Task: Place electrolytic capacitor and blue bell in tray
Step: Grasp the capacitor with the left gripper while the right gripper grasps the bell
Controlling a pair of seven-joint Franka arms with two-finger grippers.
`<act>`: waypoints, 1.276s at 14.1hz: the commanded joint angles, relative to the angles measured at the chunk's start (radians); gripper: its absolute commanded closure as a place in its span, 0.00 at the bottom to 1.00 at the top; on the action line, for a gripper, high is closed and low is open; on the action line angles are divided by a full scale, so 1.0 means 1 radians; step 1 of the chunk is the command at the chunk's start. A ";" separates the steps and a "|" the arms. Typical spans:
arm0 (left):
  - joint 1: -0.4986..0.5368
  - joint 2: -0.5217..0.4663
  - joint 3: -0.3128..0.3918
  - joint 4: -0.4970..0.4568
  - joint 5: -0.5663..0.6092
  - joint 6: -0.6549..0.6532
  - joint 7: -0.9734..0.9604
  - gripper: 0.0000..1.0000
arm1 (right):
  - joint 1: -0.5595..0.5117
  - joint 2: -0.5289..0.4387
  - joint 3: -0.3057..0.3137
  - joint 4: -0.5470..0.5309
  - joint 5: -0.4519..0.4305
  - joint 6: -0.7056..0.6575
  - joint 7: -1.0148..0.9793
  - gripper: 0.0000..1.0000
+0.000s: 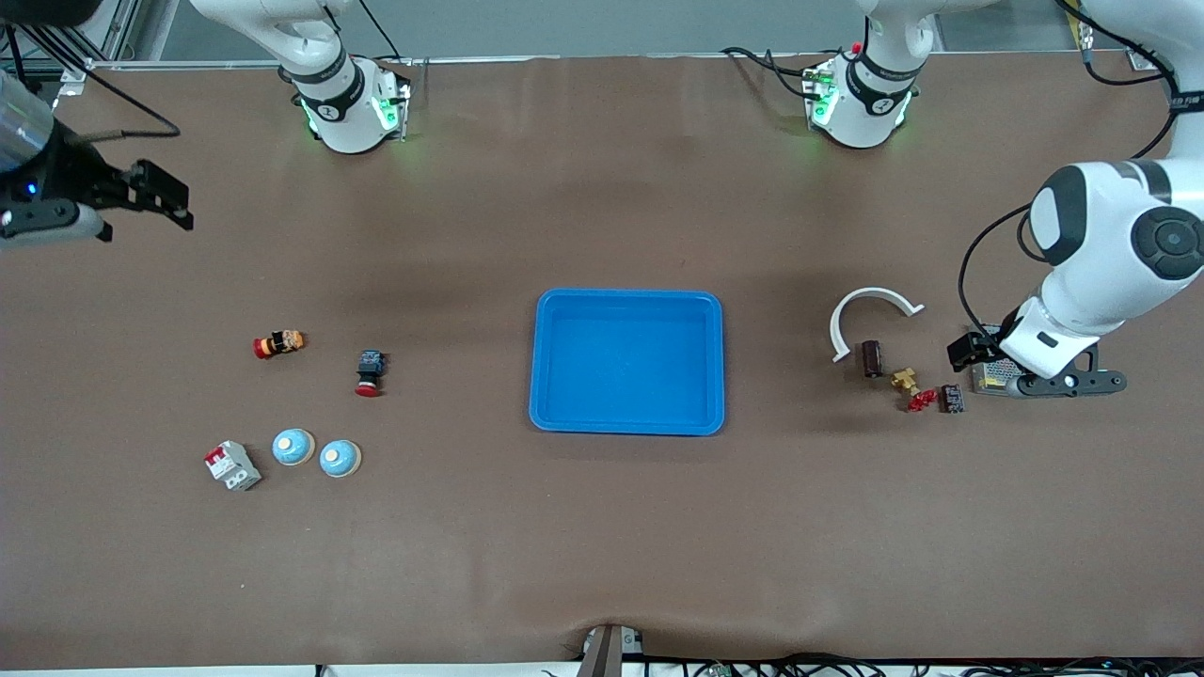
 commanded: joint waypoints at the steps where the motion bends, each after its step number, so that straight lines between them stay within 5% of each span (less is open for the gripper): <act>1: 0.028 0.064 -0.002 -0.015 0.024 0.106 0.001 0.00 | -0.002 0.157 0.005 0.119 -0.006 0.035 -0.008 0.00; 11: 0.078 0.229 -0.003 0.025 0.055 0.220 0.002 0.25 | -0.006 0.429 0.010 0.203 0.028 0.294 0.005 0.00; 18: 0.079 0.285 -0.005 0.048 0.052 0.232 -0.010 0.29 | -0.005 0.581 0.010 0.202 0.089 0.475 0.005 0.00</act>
